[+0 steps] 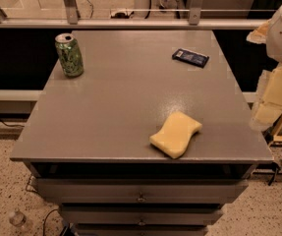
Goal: Pick rxbar blueberry
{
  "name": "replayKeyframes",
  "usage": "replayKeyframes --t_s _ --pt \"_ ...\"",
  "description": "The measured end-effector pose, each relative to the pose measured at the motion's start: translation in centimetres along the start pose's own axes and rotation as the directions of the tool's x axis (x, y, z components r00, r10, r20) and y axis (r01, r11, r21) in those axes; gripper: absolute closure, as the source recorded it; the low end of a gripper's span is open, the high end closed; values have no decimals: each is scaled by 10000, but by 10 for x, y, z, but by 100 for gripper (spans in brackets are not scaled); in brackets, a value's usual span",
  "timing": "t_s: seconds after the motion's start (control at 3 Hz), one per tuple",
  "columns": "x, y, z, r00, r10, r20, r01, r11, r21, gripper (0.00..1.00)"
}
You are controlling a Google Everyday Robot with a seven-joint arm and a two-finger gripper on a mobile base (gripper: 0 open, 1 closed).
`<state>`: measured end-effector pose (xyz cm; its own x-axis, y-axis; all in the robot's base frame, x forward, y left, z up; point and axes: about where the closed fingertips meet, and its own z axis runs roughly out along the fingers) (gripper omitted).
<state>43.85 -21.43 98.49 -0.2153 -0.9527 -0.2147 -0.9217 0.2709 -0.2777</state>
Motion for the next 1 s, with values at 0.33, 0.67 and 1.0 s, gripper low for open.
replayKeyframes --t_s 0.33,0.67,1.0 --pt "0 -4 -1 9999 5 121 -7 9999 134 0" --pt "4 -29 4 9963 293 811 -350 9969 698 0" --pt "20 -70 23 9683 1032 2277 -1363 9814 1349 0"
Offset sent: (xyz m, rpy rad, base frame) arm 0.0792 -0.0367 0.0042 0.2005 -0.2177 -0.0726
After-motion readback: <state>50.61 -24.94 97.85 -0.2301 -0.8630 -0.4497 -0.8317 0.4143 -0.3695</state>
